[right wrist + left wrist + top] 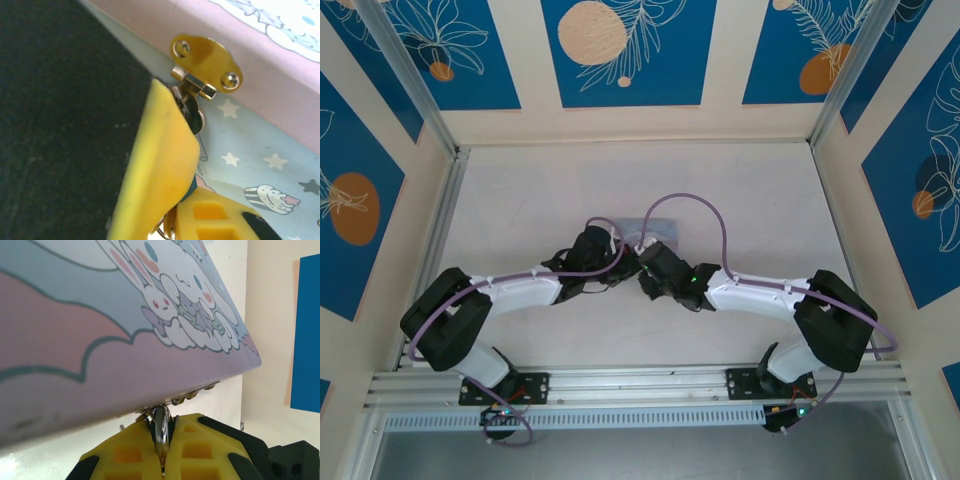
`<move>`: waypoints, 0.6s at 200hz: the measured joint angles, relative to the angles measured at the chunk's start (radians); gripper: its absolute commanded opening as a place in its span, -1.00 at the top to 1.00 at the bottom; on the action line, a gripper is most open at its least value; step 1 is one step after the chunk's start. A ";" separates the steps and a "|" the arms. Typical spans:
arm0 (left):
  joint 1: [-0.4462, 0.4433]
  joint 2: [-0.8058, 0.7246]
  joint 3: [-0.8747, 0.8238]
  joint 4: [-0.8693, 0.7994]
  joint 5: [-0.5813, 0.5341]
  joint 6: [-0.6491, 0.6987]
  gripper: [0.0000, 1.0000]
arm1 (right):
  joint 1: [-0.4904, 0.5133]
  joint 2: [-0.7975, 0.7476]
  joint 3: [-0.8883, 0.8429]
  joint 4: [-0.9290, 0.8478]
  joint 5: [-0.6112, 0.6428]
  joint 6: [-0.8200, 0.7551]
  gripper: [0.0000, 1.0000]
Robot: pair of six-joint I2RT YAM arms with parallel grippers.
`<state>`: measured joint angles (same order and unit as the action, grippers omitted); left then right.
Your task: Unlock the padlock with the key
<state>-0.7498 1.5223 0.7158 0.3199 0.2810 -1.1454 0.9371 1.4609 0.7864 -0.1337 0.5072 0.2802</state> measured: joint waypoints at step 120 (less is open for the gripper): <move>0.002 0.000 0.000 -0.003 0.004 0.000 1.00 | -0.080 -0.189 -0.065 -0.006 -0.125 0.020 -0.58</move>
<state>-0.7483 1.5223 0.7158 0.3168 0.2848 -1.1454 0.8570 1.2716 0.7212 -0.1398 0.3824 0.3000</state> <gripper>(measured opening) 0.051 0.749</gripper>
